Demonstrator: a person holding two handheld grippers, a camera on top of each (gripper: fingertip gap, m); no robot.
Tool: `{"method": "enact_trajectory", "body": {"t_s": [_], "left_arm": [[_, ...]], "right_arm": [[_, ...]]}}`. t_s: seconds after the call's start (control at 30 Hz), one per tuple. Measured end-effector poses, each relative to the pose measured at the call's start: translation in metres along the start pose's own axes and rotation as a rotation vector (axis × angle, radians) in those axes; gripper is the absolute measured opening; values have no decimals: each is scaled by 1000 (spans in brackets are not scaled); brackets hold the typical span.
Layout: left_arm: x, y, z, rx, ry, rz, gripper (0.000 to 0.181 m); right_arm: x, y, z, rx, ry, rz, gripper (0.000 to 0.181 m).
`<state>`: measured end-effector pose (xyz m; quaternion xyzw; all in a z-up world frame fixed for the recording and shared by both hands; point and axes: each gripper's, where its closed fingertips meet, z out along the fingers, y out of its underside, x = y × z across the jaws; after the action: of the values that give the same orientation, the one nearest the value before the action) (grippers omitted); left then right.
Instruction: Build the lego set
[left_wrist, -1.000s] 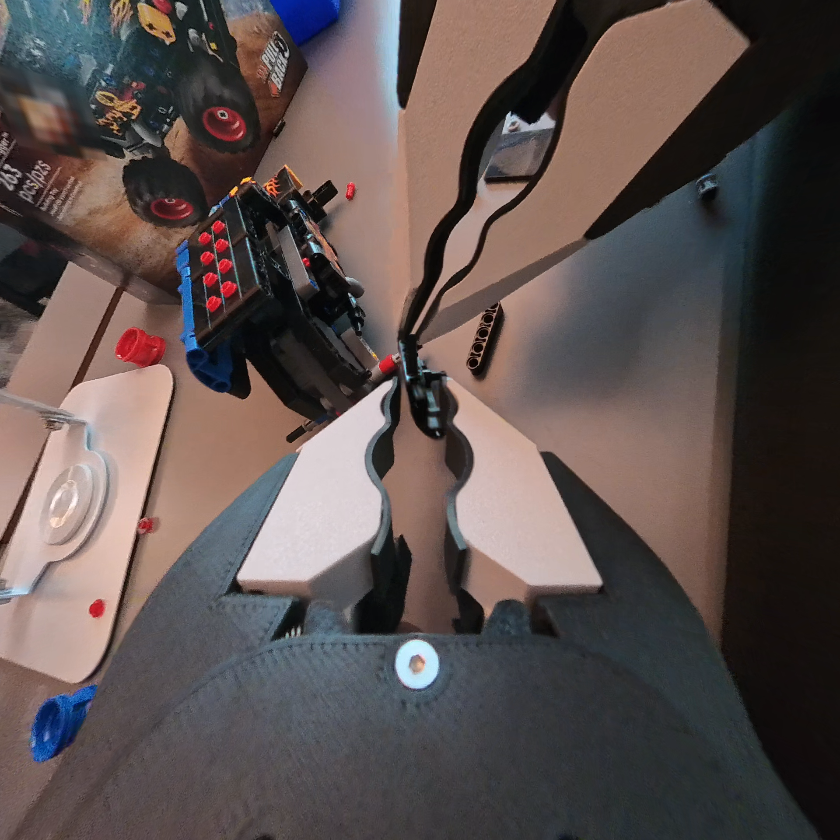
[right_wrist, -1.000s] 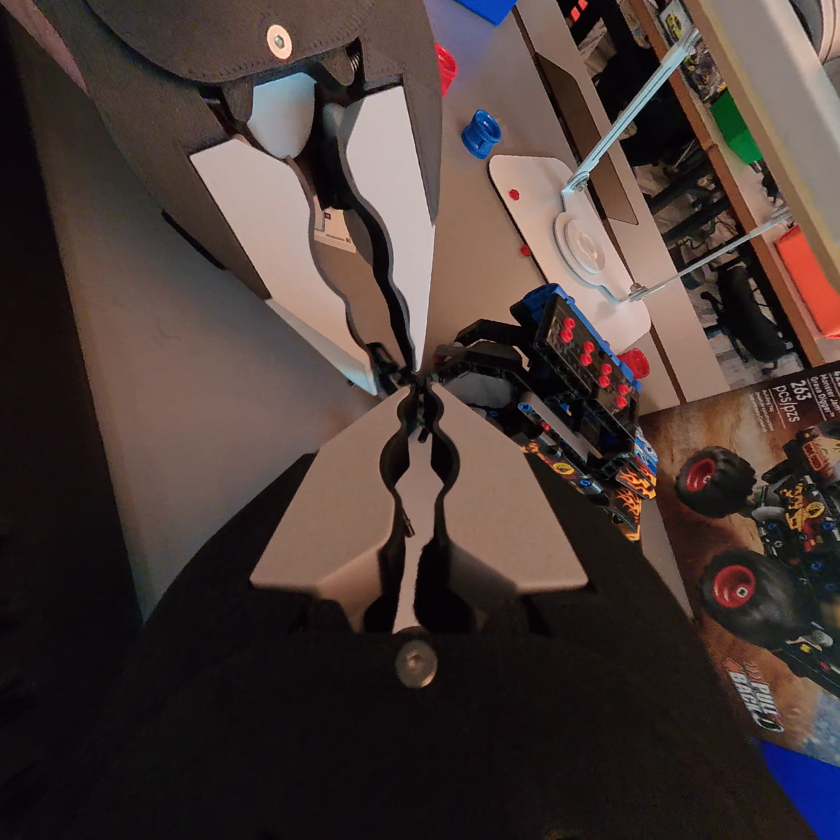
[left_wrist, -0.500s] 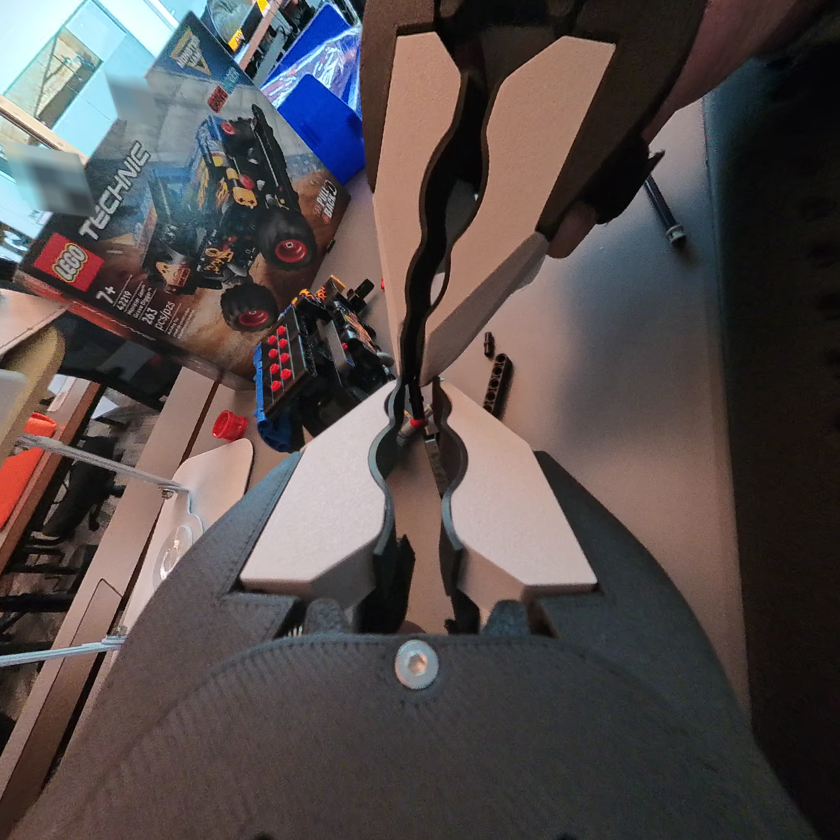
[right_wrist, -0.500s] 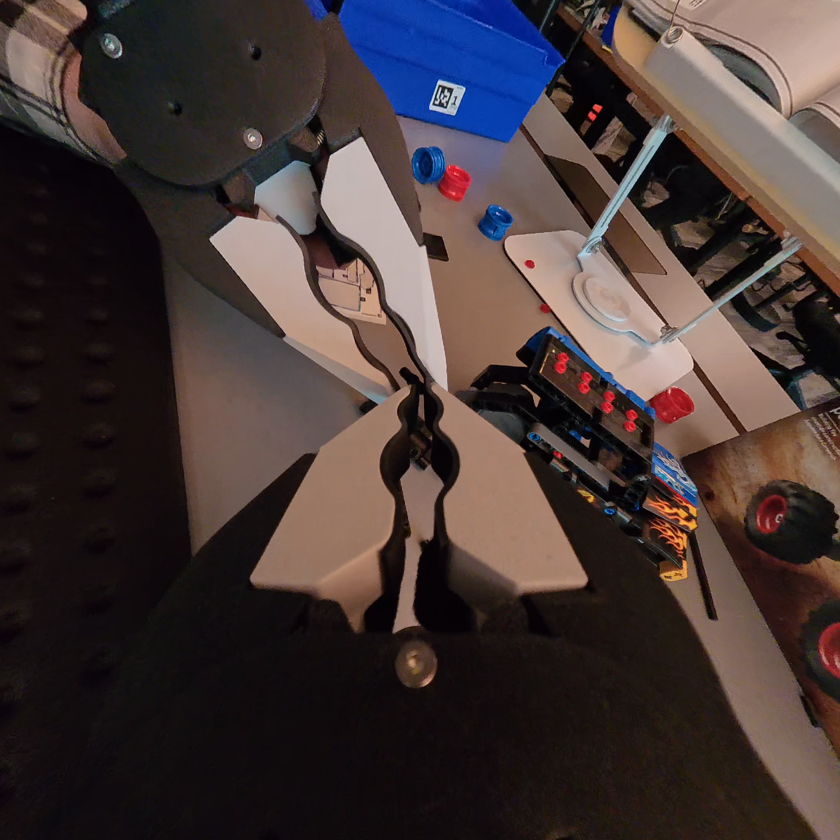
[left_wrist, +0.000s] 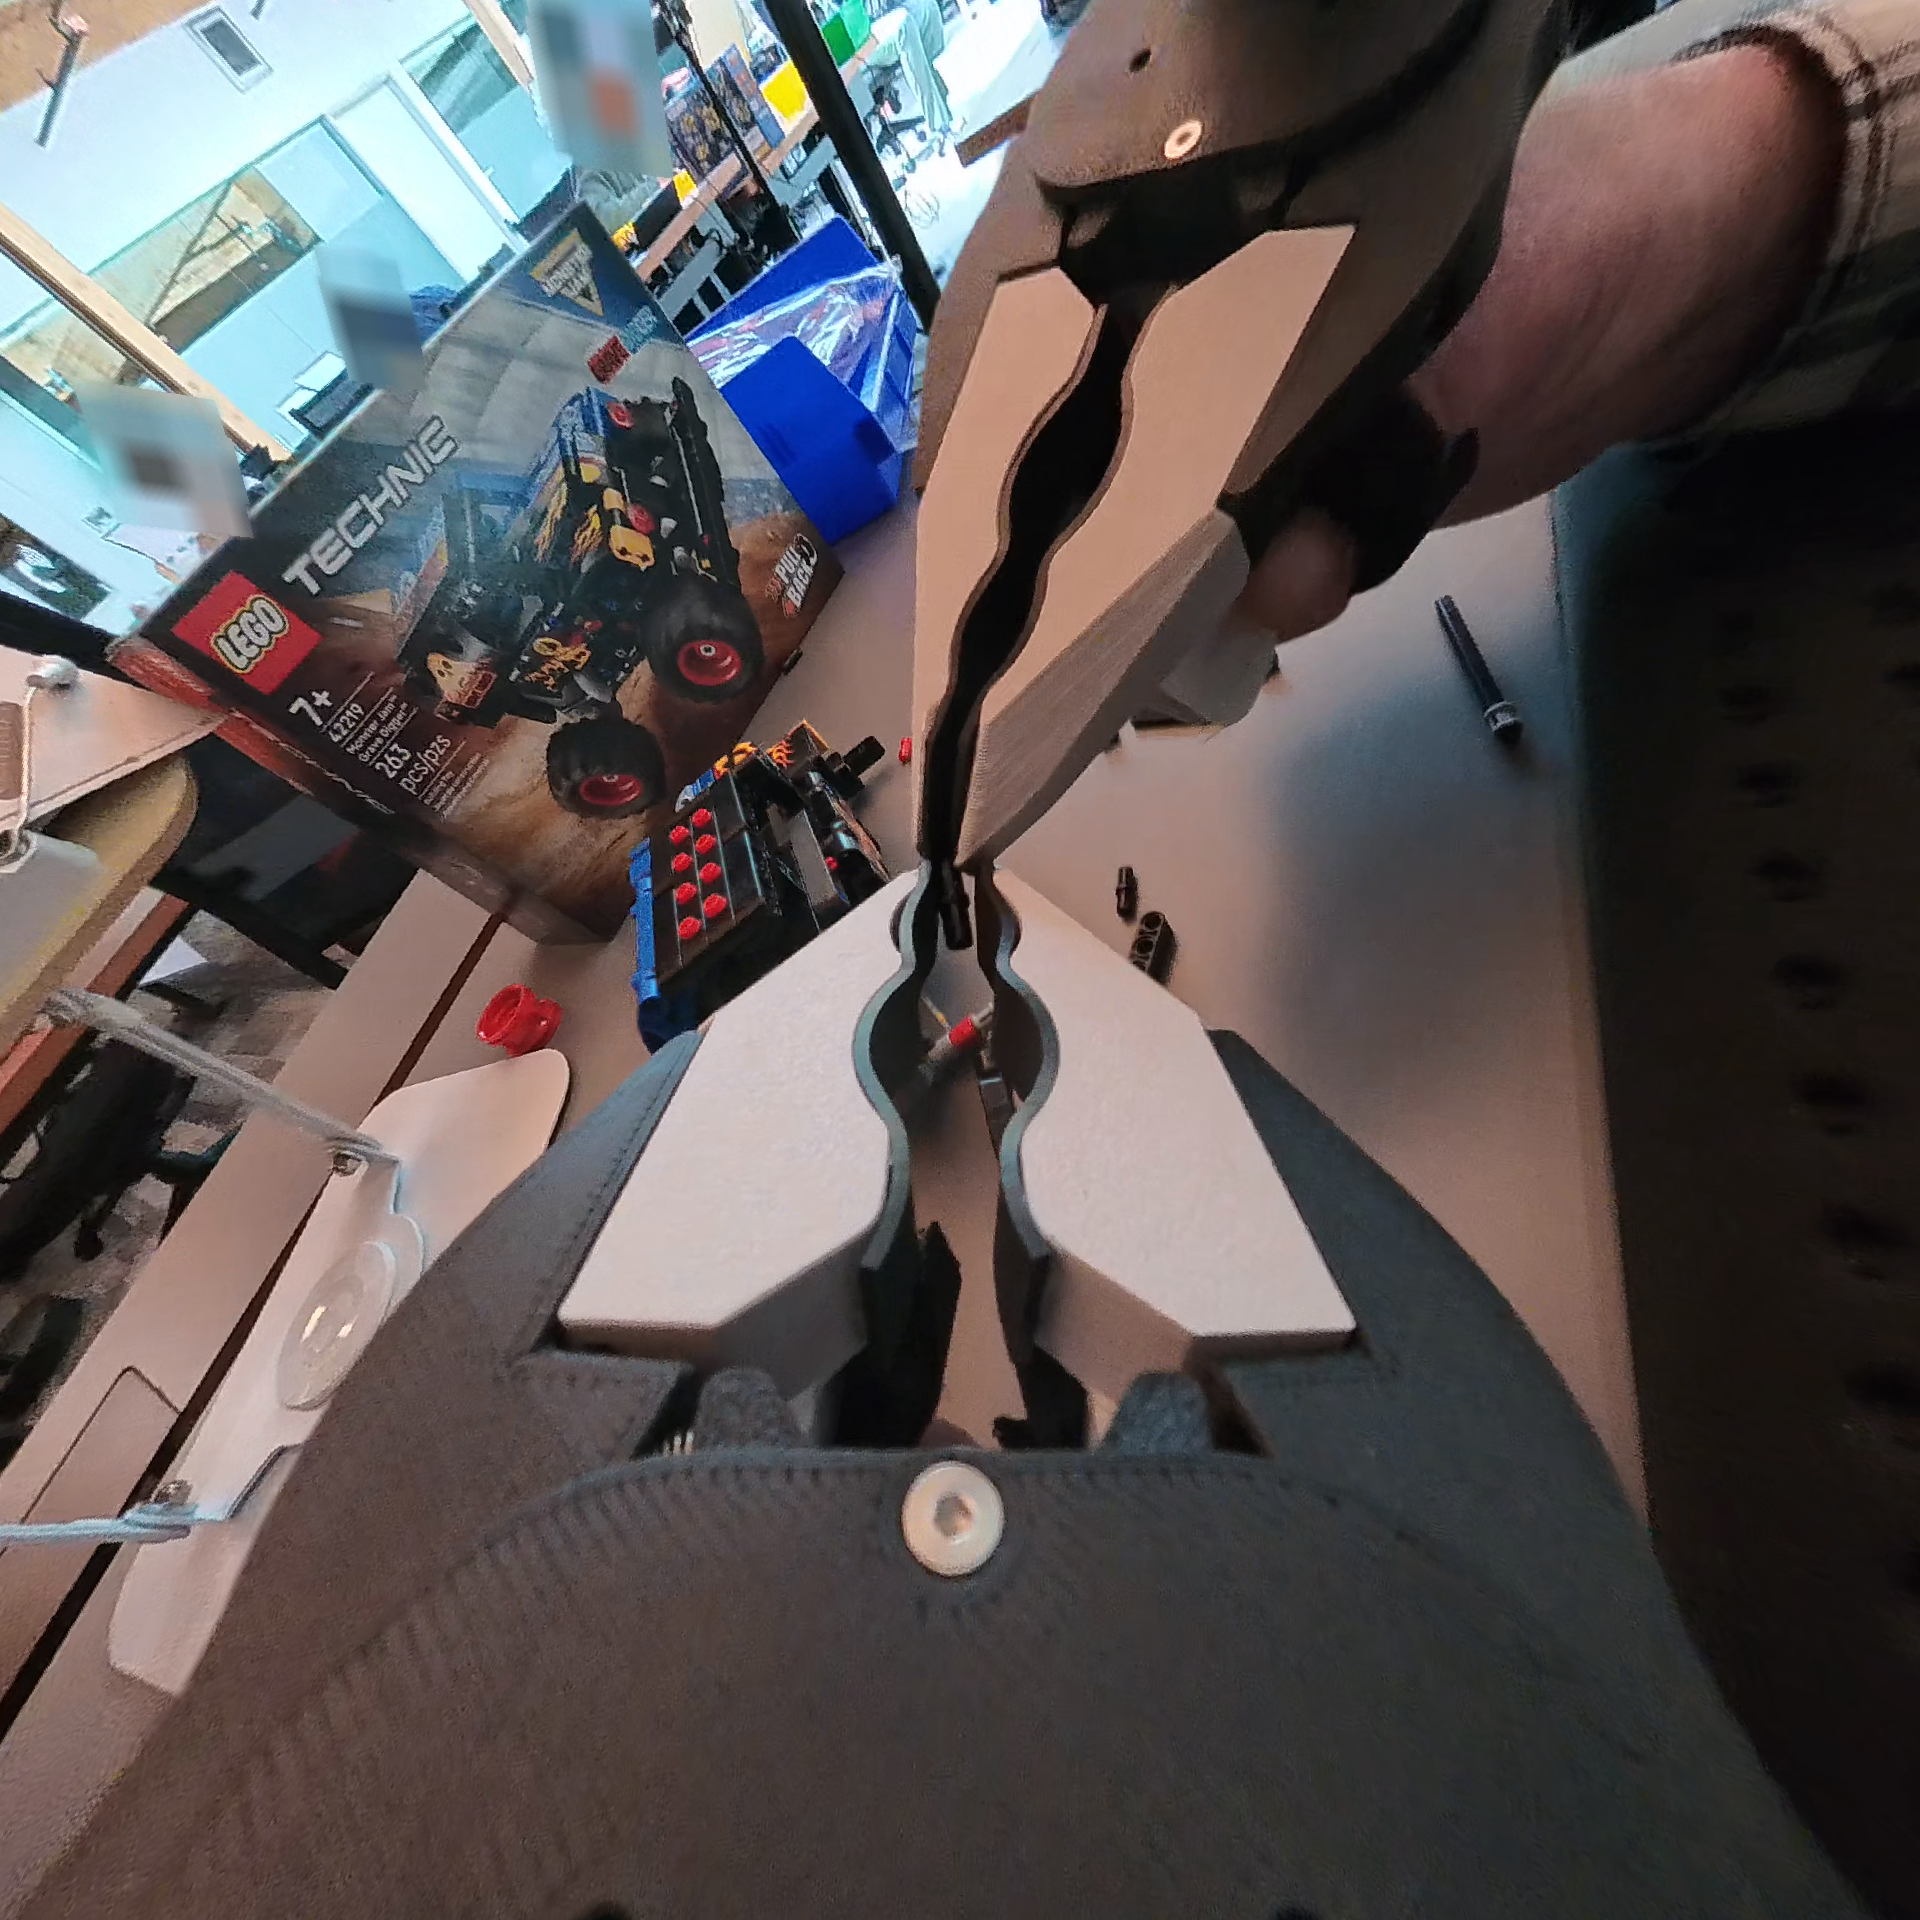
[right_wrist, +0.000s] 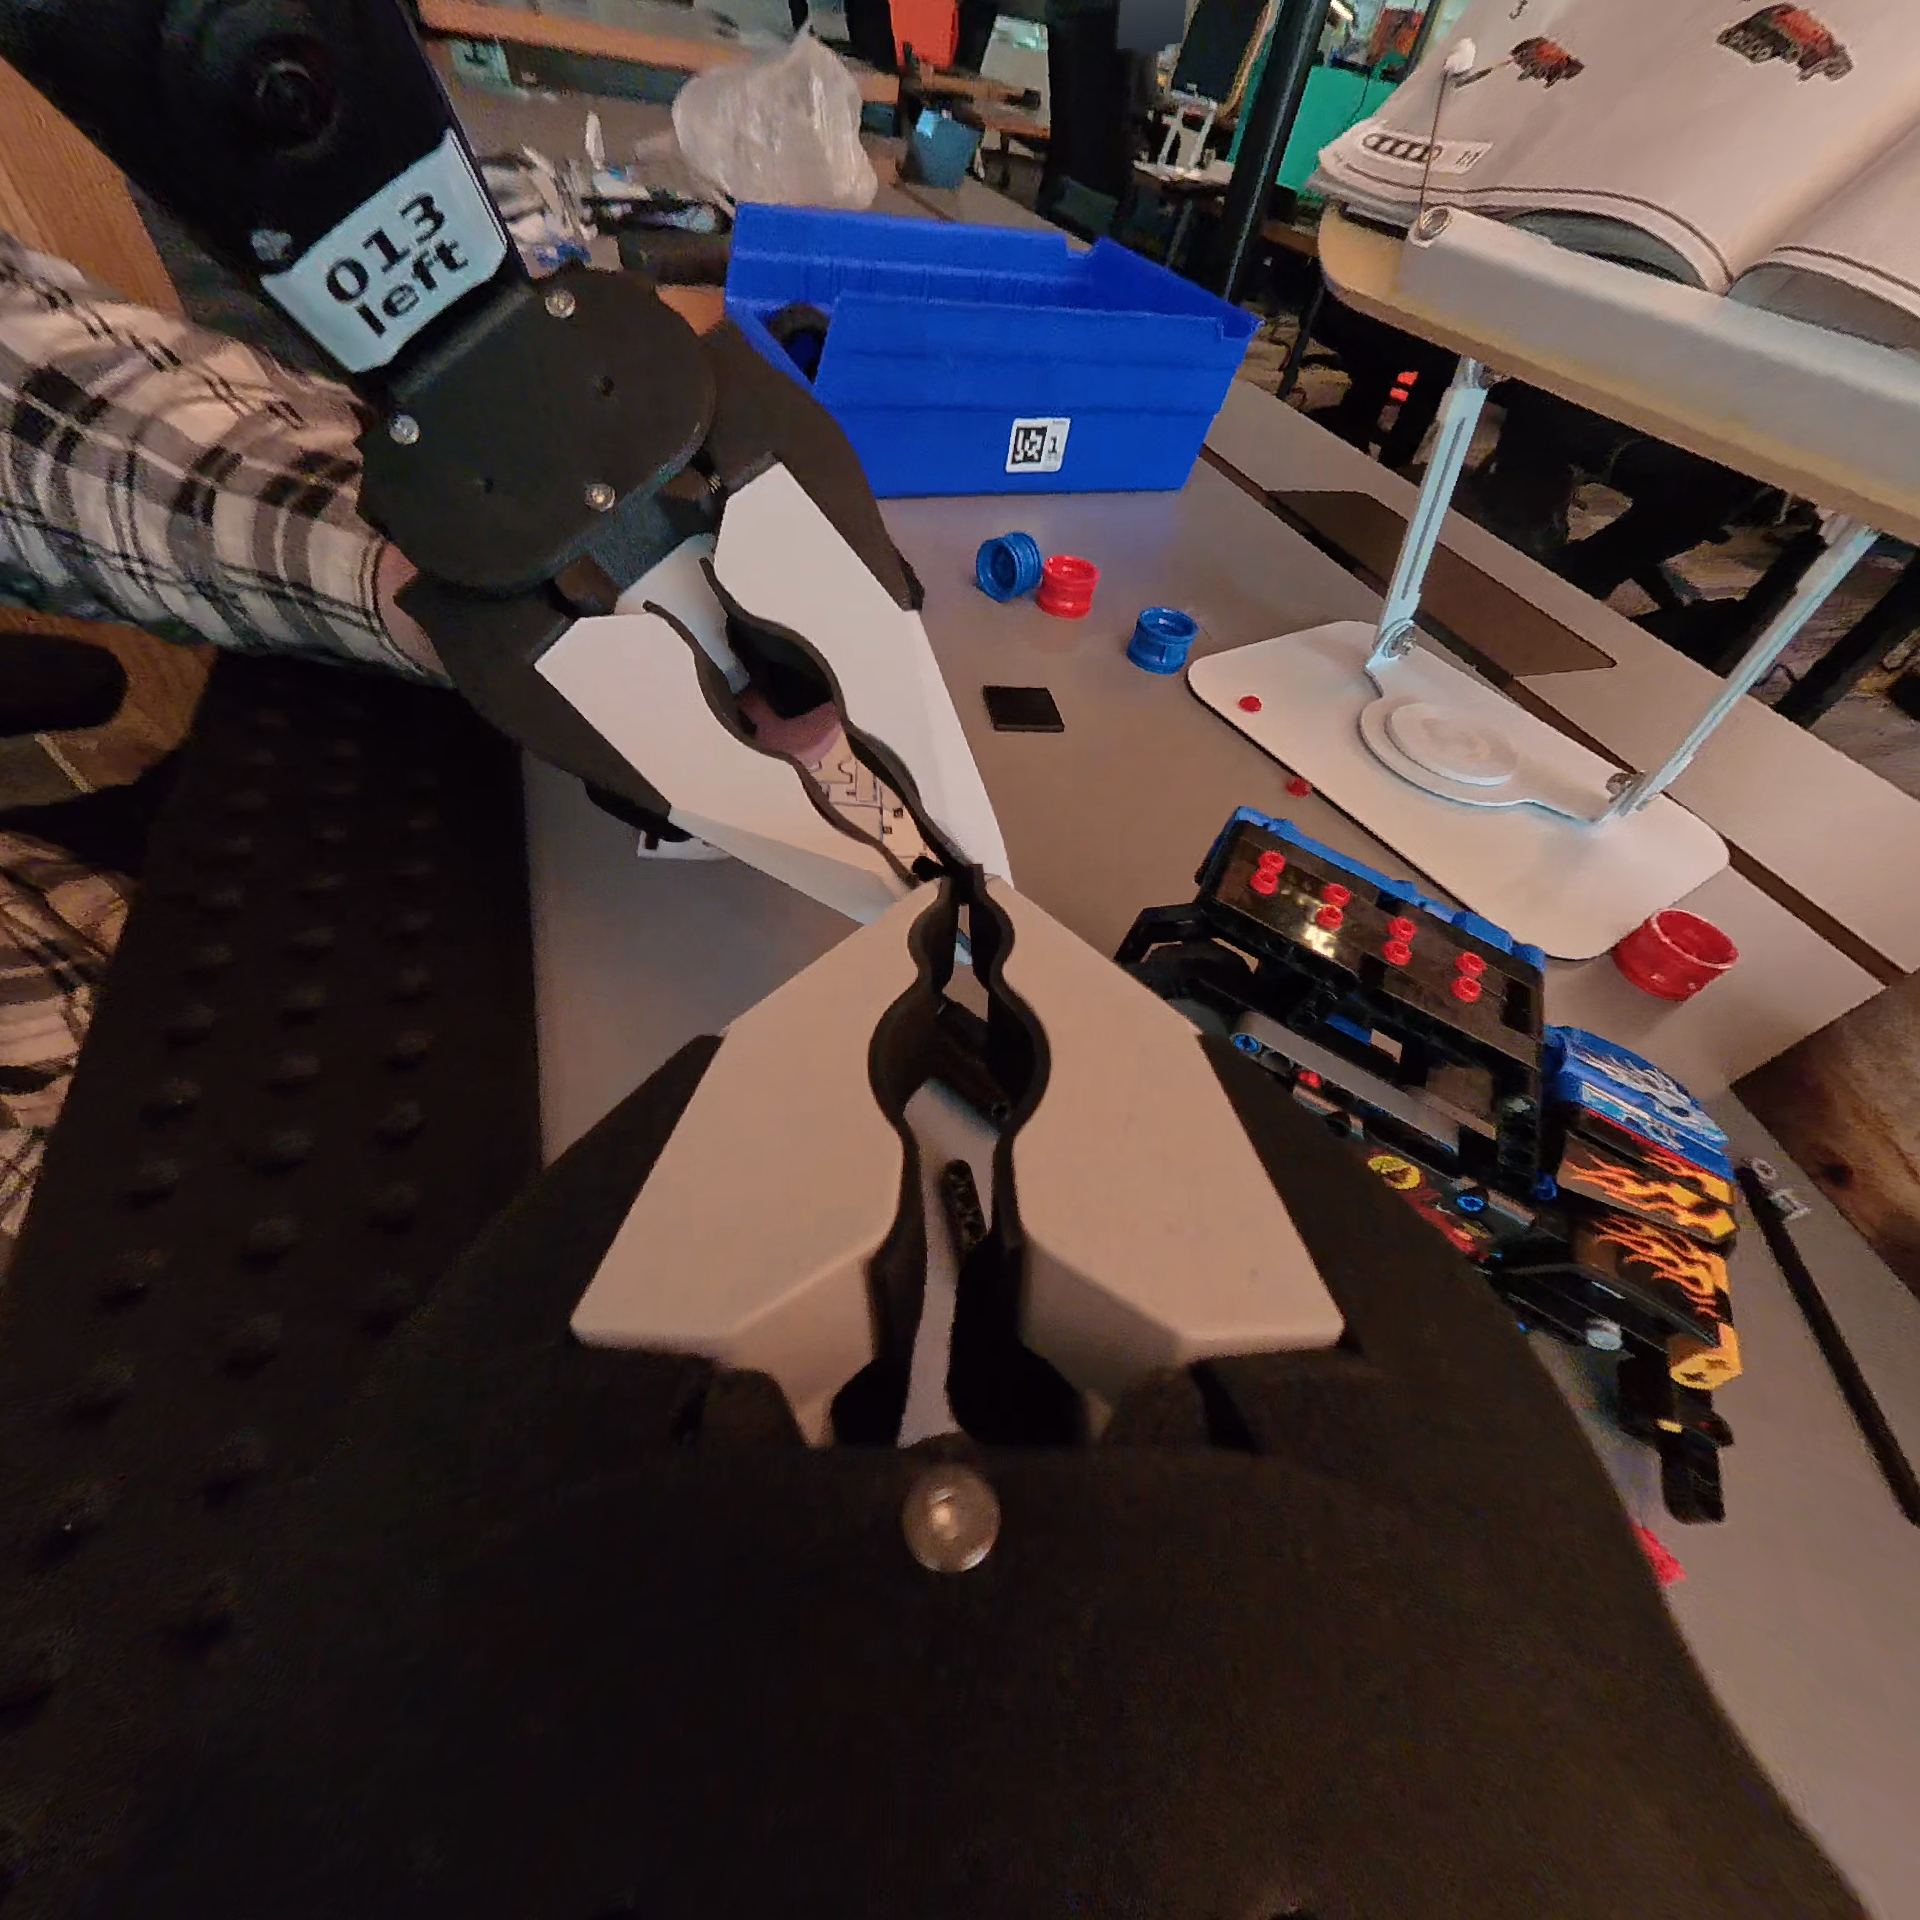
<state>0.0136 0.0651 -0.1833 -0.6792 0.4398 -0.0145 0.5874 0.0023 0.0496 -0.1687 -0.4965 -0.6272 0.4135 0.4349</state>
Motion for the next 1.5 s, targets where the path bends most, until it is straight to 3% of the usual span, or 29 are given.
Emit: {"method": "enact_trajectory", "body": {"t_s": [0.77, 0.97, 1.17, 1.5], "left_arm": [[-13, -19, -12, 104, -49, 16, 2], [-15, -22, -14, 121, -47, 11, 2], [-15, -16, -9, 14, -171, 260, 4], [-22, -7, -3, -121, -295, 458, 1]], "right_arm": [[2, -17, -17, 163, -129, 190, 0], [-3, -16, -15, 164, -197, 259, 12], [-3, -13, -10, 146, -220, 344, 10], [1, -6, -4, 126, -223, 474, 10]]}}
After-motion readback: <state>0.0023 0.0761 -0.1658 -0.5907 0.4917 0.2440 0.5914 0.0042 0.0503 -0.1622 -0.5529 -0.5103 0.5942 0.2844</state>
